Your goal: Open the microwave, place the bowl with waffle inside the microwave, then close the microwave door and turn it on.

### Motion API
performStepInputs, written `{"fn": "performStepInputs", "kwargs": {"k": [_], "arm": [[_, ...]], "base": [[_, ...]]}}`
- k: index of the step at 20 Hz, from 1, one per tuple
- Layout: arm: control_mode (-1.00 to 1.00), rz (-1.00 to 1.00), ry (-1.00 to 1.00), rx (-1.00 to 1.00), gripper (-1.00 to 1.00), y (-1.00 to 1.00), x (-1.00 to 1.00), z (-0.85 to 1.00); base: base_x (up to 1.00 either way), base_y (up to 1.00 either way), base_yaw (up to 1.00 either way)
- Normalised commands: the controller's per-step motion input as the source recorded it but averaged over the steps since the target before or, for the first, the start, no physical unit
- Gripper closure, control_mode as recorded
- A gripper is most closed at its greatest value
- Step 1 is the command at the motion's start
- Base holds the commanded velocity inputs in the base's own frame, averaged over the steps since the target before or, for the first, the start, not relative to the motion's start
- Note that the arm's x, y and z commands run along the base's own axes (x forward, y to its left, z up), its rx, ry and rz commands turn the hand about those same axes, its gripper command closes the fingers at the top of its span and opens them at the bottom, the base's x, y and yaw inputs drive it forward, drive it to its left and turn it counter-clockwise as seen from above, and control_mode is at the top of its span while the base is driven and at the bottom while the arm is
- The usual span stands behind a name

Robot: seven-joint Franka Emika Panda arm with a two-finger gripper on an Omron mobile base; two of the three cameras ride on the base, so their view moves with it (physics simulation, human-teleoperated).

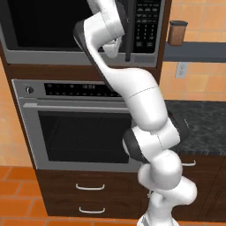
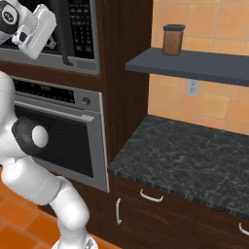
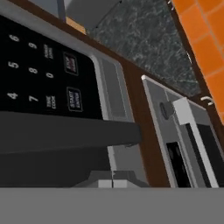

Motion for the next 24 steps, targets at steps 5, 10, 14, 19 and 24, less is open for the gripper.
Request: {"fn": "performStepInputs", "kwargs": {"k": [5,10,14,19,24], "arm": [[-1.00,0.52,-0.84,-0.32,1.00,0.02,-0.08,-1.00],[-1.00,0.31,-0.68,-0.33,1.00,0.16,-0.87,-1.00],[-1.00,0.13,-0.44,-0.09,1.00,-0.41,-1.00,-0.93],[-1.00,0.08,-0.48,0.02,1.00,-0.63,-1.00,0.28],[-1.00,-0.03,-0.15,0.04,1.00,-0.59,-0.90,0.81]], "base": [[0.00,0.00,0.00],[0.00,0.00,0.00],[0.00,0.00,0.00],[0.00,0.00,0.00],[0.00,0.00,0.00]]}}
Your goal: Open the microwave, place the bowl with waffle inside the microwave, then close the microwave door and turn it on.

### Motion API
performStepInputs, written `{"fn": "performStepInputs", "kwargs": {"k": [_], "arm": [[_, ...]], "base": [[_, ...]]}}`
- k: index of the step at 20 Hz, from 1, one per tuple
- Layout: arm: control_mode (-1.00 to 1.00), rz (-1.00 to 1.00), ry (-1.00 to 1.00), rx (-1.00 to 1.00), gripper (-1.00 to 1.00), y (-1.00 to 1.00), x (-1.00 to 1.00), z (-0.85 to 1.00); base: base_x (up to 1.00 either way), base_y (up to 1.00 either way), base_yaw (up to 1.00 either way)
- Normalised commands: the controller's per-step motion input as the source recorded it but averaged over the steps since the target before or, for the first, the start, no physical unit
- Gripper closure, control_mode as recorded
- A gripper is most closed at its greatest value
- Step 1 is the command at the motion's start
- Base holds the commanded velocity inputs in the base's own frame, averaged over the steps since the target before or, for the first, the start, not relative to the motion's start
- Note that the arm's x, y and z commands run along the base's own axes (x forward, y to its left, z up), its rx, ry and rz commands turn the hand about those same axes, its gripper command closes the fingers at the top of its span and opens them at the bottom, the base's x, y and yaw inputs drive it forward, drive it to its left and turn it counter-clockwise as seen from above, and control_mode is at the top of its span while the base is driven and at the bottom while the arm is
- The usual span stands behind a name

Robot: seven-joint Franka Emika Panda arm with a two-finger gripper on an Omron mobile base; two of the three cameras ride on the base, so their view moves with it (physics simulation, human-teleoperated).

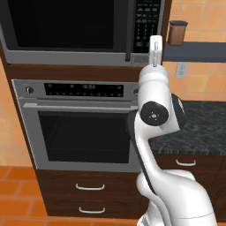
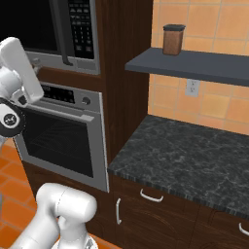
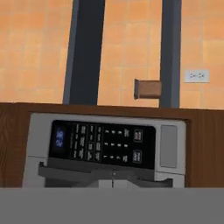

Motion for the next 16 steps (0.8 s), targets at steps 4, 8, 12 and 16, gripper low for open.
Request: {"fn": "performStepInputs", "kwargs": {"k": [4,8,12,16], "arm": [[-1.00,-0.18,0.28,0.08,1.00,-0.40,-0.26,0.16],[-1.00,-0.09,0.30,0.04,1.00,-0.02,0.00,0.00],[-1.00,0.10,0.06,0.01,1.00,0.05,0.08,-0.01],[-1.00,0.21,0.00,0.02,1.00,0.00,0.54,-0.02]], "base": [[0.00,0.00,0.00],[0.00,0.00,0.00],[0.00,0.00,0.00],[0.00,0.00,0.00]]}}
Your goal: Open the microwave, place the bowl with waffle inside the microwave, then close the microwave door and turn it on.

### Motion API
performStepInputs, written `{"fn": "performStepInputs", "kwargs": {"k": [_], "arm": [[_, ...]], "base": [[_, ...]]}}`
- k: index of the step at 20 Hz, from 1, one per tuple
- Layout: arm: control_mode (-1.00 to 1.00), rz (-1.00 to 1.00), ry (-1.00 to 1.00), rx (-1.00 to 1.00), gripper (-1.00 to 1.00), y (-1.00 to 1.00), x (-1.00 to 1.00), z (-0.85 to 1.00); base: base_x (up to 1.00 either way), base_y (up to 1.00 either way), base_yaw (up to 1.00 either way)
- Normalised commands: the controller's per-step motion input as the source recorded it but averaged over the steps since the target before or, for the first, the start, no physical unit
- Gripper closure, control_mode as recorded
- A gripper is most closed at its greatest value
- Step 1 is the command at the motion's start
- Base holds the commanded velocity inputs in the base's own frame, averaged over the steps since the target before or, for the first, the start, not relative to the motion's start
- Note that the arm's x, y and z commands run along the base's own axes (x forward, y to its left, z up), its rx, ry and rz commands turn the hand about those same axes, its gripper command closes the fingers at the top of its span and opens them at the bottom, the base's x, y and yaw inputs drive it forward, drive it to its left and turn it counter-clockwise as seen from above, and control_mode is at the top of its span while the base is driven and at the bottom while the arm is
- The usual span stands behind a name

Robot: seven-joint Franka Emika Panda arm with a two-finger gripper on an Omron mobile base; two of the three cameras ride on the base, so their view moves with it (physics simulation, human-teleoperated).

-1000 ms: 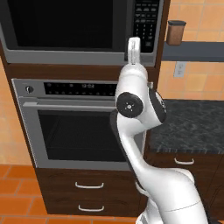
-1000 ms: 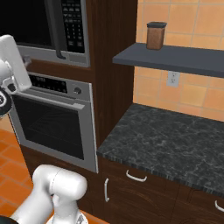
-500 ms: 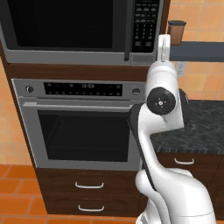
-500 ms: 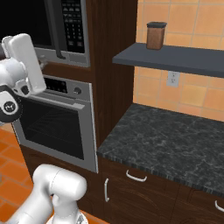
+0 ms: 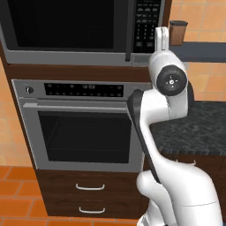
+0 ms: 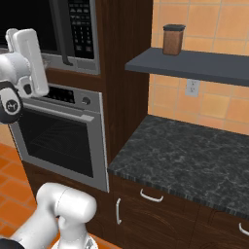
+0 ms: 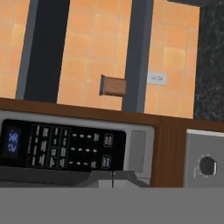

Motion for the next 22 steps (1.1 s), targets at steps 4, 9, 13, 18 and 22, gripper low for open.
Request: {"fn": "performStepInputs", "kwargs": {"k": [4,9,13,18,22], "arm": [[-1.00,0.16,0.00,0.01,1.00,0.00,0.32,-0.03],[-1.00,0.03,0.00,0.00,1.00,0.00,0.22,-0.01],[-1.00,0.00,0.00,0.00,1.00,0.00,0.39,0.00],[-1.00,0.00,0.01,0.00,1.00,0.00,0.45,0.00],[-1.00,0.00,0.01,0.00,1.00,0.00,0.48,-0.04]], "base": [[0.00,0.00,0.00],[0.00,0.00,0.00],[0.00,0.00,0.00],[0.00,0.00,0.00],[0.00,0.00,0.00]]}}
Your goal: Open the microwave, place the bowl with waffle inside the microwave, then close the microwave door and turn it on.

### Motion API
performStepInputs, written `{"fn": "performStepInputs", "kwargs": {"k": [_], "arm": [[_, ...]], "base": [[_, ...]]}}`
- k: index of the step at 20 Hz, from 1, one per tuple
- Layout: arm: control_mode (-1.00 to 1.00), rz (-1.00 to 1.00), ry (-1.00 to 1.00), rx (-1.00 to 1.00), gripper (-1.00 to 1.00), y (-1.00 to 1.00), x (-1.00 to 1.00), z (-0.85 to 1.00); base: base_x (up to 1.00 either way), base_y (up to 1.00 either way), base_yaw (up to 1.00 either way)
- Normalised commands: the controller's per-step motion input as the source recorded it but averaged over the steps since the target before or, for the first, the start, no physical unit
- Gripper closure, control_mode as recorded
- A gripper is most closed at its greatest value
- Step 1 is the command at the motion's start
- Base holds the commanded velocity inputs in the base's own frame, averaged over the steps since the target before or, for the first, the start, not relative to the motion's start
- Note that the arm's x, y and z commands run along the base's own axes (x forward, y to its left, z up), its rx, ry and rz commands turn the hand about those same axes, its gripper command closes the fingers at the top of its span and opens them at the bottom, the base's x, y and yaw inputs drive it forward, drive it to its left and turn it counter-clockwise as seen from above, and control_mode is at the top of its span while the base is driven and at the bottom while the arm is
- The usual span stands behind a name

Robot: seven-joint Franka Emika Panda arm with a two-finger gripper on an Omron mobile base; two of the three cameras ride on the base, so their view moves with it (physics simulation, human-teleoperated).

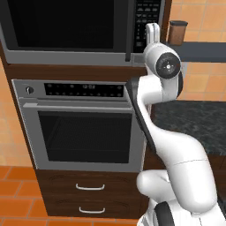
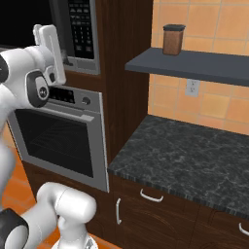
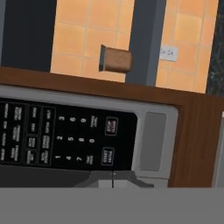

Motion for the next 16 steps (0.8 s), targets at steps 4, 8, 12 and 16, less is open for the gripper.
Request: {"fn": "performStepInputs", "kwargs": {"k": [4,8,12,16], "arm": [[-1.00,0.00,0.01,0.00,1.00,0.00,0.54,-0.04],[-1.00,0.00,0.01,0.00,1.00,0.01,0.76,-0.02],[-1.00,0.00,0.05,-0.04,1.00,0.13,0.96,-0.20],[-1.00,0.00,0.01,-0.02,1.00,0.07,1.00,-0.14]], "base": [[0.00,0.00,0.00],[0.00,0.00,0.00],[0.00,0.00,0.00],[0.00,0.00,0.00]]}}
